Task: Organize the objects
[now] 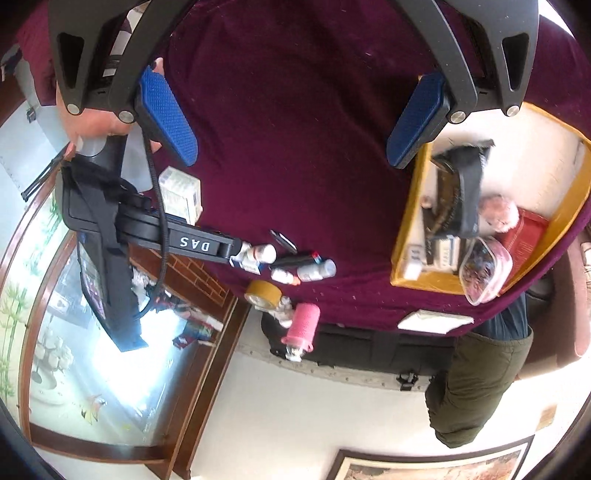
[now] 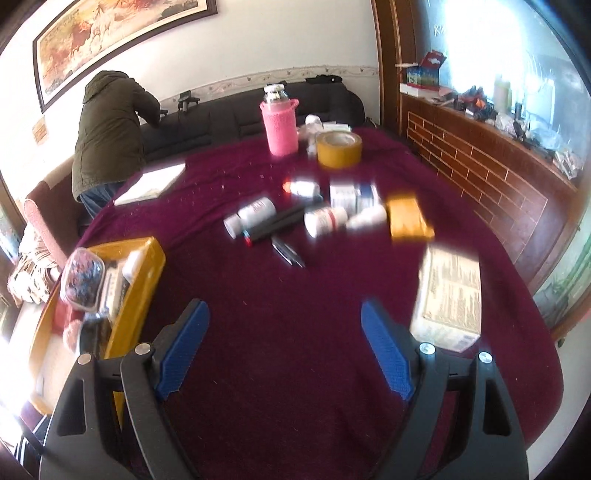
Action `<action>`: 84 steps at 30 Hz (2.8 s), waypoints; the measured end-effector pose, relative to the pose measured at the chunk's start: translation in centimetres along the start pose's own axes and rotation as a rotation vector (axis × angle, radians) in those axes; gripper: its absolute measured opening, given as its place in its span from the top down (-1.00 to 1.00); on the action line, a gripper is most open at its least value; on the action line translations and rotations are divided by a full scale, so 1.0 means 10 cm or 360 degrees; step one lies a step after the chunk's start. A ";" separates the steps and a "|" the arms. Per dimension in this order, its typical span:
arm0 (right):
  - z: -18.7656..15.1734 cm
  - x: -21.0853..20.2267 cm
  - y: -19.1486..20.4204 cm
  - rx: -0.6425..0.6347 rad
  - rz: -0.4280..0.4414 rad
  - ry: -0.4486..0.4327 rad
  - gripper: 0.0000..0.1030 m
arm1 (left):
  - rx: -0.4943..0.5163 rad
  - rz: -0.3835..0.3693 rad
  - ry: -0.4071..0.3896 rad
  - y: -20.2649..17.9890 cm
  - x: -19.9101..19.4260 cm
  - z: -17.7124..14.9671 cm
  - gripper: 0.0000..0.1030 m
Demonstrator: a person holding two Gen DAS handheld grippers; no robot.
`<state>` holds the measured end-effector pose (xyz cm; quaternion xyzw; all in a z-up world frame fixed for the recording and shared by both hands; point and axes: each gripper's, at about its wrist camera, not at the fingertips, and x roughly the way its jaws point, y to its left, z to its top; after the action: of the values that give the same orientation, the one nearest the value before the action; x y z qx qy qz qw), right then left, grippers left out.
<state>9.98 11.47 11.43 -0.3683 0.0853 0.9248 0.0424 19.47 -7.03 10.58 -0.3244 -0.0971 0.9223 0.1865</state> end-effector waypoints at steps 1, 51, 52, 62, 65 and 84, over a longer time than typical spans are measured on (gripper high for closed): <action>-0.02 0.01 -0.07 0.0009 0.0003 0.0015 -0.64 | -0.0002 -0.0001 0.0029 -0.04 0.04 -0.01 -0.96; 0.67 1.16 -0.44 -0.0155 0.0792 0.0662 -0.43 | 0.0180 0.0077 0.0318 0.17 1.18 0.54 -0.95; 0.65 1.09 -0.55 -0.0111 0.0775 0.0628 -0.43 | 0.0256 0.0071 0.0341 0.07 1.26 0.54 -0.95; 0.27 0.85 -1.34 0.0126 0.0639 0.0545 -0.43 | 0.0978 -0.0032 0.0610 -0.86 1.95 -0.02 -0.34; 0.29 0.80 -1.37 0.0113 0.0653 0.0533 -0.43 | 0.0853 -0.0104 0.0679 -0.82 1.98 -0.02 0.44; 0.45 1.79 0.01 -0.0543 0.0156 0.0605 0.61 | 0.0089 -0.0236 0.0231 0.38 0.53 0.43 0.43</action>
<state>-6.03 12.46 2.38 -0.5326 -0.0479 0.8410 -0.0820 11.85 -8.57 9.75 -0.3770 -0.0812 0.8823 0.2698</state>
